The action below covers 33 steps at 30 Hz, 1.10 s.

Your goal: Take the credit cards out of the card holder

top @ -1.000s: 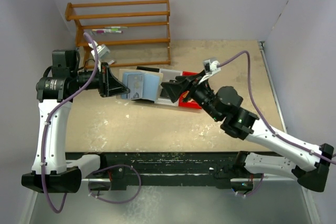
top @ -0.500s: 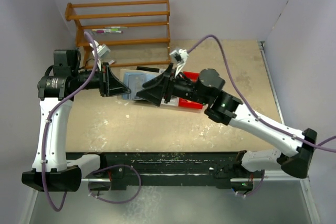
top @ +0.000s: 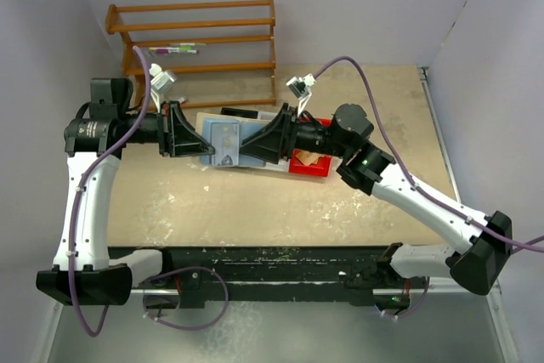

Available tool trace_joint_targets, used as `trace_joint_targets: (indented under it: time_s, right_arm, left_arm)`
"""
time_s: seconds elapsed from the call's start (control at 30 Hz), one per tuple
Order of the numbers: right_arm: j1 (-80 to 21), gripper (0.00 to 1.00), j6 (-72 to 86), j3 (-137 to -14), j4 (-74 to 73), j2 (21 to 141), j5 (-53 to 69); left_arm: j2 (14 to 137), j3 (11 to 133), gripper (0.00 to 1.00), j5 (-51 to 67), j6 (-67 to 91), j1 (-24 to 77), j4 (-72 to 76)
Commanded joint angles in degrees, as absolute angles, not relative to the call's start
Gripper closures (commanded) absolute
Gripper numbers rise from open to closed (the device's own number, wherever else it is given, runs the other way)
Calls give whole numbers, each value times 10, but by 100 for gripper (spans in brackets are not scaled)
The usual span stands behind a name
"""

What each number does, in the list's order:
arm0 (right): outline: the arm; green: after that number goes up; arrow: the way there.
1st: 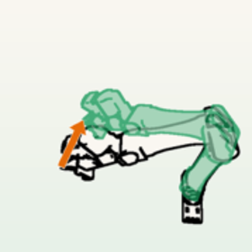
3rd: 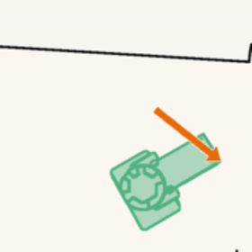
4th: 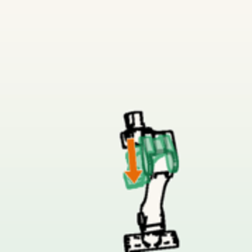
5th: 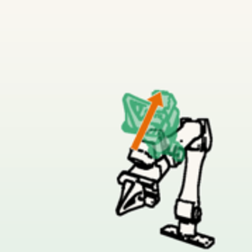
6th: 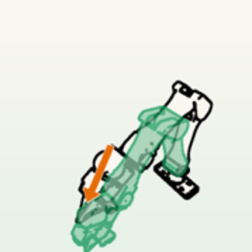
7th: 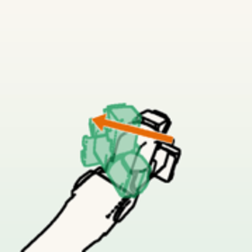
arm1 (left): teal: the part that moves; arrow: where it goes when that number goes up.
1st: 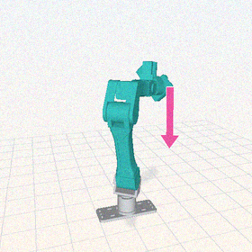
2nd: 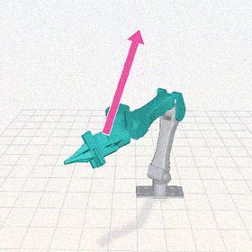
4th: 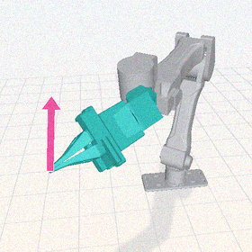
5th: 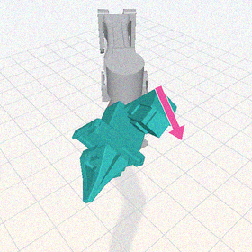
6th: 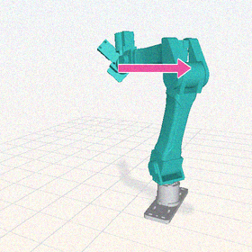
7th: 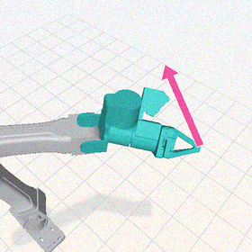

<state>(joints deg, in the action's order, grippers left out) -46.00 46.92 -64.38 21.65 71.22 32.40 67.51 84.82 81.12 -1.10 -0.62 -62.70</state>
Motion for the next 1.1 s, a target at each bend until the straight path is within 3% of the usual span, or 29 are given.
trace_joint_targets:
  time_s: [0.0,0.33,0.63,0.7,0.83,1.07]
  right_arm:
    - [-459,53,498,-658,285,724,380]
    - [-457,69,552,-660,365,752,414]
    - [-454,95,577,-655,411,760,427]
    - [-453,100,577,-650,412,757,425]
    - [-446,100,580,-634,418,748,422]
    - [-440,100,582,-611,424,747,425]
  left_arm:
    - [668,856,100,860,-5,-4,-623]
    - [665,856,100,857,-8,-4,-627]
    - [664,856,100,852,-22,-4,-637]
    - [664,856,96,850,-24,-4,-639]
    - [664,857,89,853,-28,-4,-642]
    - [667,855,87,875,-27,-4,-642]
